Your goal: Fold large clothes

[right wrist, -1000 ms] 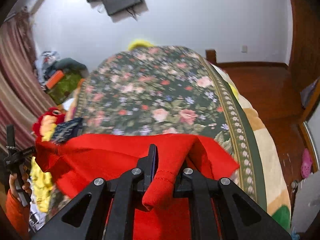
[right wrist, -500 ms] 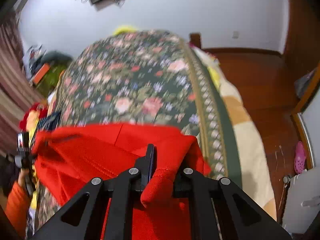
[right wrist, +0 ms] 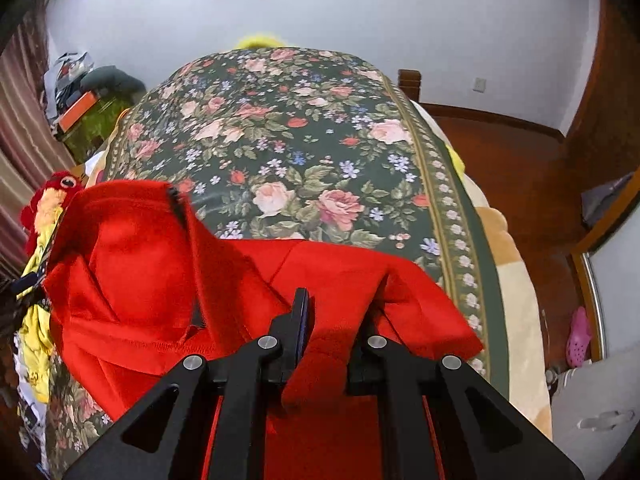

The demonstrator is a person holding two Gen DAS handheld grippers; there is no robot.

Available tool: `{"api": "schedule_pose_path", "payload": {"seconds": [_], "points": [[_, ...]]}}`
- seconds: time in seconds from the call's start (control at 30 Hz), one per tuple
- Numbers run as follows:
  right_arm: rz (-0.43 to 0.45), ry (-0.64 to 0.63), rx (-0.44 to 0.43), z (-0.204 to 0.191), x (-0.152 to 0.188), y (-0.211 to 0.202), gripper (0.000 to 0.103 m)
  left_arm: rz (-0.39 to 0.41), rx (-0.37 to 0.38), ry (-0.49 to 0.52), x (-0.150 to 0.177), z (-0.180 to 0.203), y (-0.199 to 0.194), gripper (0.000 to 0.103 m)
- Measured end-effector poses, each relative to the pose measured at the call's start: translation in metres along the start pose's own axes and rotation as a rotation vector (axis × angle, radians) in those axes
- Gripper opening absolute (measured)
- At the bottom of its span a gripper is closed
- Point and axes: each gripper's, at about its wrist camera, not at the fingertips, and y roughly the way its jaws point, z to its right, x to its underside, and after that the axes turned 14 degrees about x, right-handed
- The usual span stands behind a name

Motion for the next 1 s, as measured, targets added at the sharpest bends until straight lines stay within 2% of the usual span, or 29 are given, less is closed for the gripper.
{"api": "schedule_pose_path", "payload": {"seconds": [0.07, 0.17, 0.3, 0.4, 0.53, 0.63, 0.77, 1.0], "points": [[0.002, -0.018, 0.012, -0.005, 0.0, 0.0, 0.008, 0.004, 0.042, 0.052, 0.004, 0.022, 0.0, 0.08], [0.003, -0.023, 0.01, -0.007, -0.003, 0.001, 0.008, -0.034, 0.065, 0.117, 0.004, 0.047, 0.018, 0.081], [-0.012, 0.008, -0.028, -0.002, -0.007, 0.003, 0.008, -0.126, 0.071, 0.144, 0.002, 0.061, 0.061, 0.081], [-0.025, 0.006, -0.046, 0.0, -0.009, 0.007, 0.008, -0.144, 0.024, 0.152, -0.011, 0.064, 0.089, 0.082], [-0.04, -0.062, -0.043, 0.002, -0.015, 0.007, 0.008, -0.131, -0.077, 0.1, -0.028, 0.055, 0.118, 0.103], [-0.047, -0.063, -0.064, 0.018, -0.025, -0.001, 0.008, -0.126, -0.062, 0.053, -0.027, 0.044, 0.128, 0.103], [-0.092, 0.036, -0.187, 0.052, -0.039, -0.007, 0.008, -0.113, -0.084, 0.035, -0.023, 0.045, 0.127, 0.103], [-0.128, 0.056, -0.26, 0.069, -0.044, -0.021, 0.008, -0.128, -0.077, 0.001, -0.025, 0.041, 0.13, 0.103]]}}
